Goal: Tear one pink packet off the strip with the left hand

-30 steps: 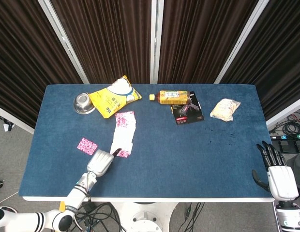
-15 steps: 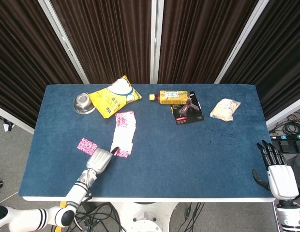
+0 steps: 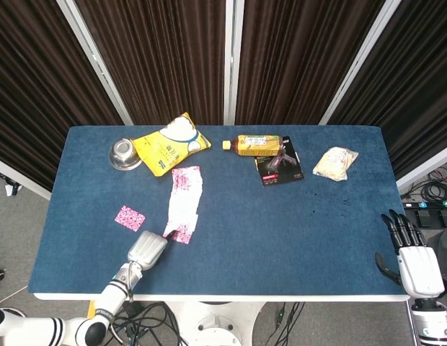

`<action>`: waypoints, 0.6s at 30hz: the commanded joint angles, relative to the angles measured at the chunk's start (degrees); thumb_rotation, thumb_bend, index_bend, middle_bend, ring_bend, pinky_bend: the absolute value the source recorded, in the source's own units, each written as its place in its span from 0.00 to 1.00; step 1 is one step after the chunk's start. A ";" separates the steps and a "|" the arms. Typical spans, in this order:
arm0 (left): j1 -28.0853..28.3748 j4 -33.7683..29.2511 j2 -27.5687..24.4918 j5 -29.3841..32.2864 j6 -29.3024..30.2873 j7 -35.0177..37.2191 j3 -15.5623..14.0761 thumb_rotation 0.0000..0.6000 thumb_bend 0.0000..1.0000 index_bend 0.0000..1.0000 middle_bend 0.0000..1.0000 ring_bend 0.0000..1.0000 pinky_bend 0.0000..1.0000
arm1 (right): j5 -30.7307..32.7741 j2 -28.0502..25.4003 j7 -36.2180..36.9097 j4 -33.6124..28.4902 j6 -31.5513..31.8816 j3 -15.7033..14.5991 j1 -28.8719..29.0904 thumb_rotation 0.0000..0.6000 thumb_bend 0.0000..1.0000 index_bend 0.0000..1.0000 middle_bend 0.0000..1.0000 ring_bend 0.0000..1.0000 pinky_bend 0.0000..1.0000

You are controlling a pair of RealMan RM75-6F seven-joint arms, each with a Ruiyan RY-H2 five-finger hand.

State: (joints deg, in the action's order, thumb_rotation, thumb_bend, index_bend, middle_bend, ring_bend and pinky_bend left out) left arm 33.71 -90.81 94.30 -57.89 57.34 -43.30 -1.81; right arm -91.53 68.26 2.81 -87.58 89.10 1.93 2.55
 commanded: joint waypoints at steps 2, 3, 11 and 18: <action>-0.63 -3.44 -1.63 -0.97 1.16 -1.16 -2.20 1.00 0.62 0.13 0.88 0.88 0.86 | 0.11 -0.07 -0.19 -0.10 -0.02 0.03 -0.01 1.00 0.31 0.00 0.00 0.00 0.12; -0.81 -4.25 -1.99 -1.23 1.35 -1.34 -2.76 1.00 0.62 0.13 0.88 0.88 0.86 | 0.18 -0.09 -0.22 -0.12 -0.05 0.04 -0.01 1.00 0.31 0.00 0.00 0.00 0.12; -1.35 -10.48 -5.28 -2.24 1.95 -2.06 -5.65 1.00 0.62 0.13 0.88 0.88 0.86 | 0.03 0.08 -0.72 -0.27 -0.34 -0.23 0.05 1.00 0.31 0.00 0.00 0.00 0.12; -3.12 -13.96 -7.98 -10.48 8.17 1.87 -4.58 1.00 0.62 0.13 0.87 0.88 0.86 | 0.38 0.15 -0.75 -0.27 -0.32 -0.04 0.04 1.00 0.31 0.00 0.00 0.00 0.12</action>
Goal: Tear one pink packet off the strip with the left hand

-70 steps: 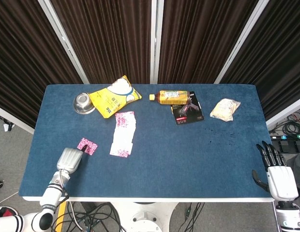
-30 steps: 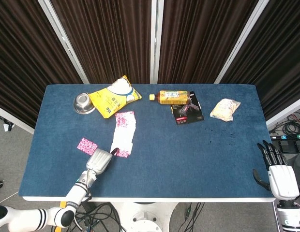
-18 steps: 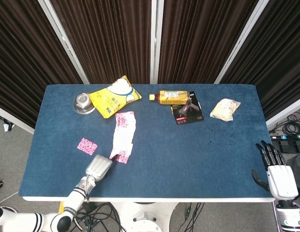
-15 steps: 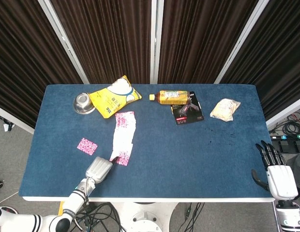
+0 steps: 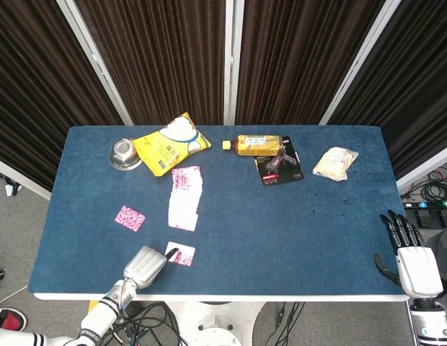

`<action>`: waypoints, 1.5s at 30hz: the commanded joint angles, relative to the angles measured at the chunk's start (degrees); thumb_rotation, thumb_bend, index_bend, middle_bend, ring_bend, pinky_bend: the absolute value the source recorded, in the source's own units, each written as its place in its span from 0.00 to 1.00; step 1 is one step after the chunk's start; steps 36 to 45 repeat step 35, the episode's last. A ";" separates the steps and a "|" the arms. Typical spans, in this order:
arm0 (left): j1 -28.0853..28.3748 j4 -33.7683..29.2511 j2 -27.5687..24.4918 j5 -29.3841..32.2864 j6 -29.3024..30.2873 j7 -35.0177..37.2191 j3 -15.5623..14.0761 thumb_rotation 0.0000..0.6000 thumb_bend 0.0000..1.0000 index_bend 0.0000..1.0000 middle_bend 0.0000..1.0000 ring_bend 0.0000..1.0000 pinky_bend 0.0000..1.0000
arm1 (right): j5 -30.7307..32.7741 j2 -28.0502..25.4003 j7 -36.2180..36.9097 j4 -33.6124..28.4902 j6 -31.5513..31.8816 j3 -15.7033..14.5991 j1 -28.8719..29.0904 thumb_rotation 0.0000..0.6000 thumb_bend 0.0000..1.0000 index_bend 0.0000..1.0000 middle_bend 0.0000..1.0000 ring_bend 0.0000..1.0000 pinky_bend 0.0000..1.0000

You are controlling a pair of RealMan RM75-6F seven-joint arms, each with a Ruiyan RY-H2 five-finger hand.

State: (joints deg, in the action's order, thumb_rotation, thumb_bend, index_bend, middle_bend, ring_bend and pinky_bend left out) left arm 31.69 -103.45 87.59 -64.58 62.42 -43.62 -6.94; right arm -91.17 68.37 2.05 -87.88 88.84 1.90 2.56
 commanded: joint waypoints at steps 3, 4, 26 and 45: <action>-1.95 -1.53 -2.25 -6.27 5.26 3.83 1.12 1.00 0.62 0.13 0.87 0.88 0.86 | 0.00 0.19 -0.02 0.12 -0.32 -0.09 0.13 1.00 0.31 0.00 0.00 0.00 0.12; -2.28 -1.53 -2.56 -6.88 6.04 4.37 1.36 1.00 0.62 0.13 0.87 0.88 0.85 | -0.04 0.22 -0.06 0.13 -0.32 -0.10 0.15 1.00 0.31 0.00 0.00 0.00 0.12; -20.68 11.66 -11.49 -17.20 30.26 25.91 1.67 1.00 0.36 0.13 0.05 0.00 0.11 | 0.51 1.17 2.20 2.26 0.33 0.12 -0.22 1.00 0.31 0.00 0.00 0.00 0.12; -24.95 11.80 -13.04 -18.62 31.49 28.71 0.81 1.00 0.33 0.13 0.05 0.00 0.11 | 0.39 2.05 3.27 4.07 -0.12 -0.35 -0.26 1.00 0.31 0.00 0.00 0.00 0.11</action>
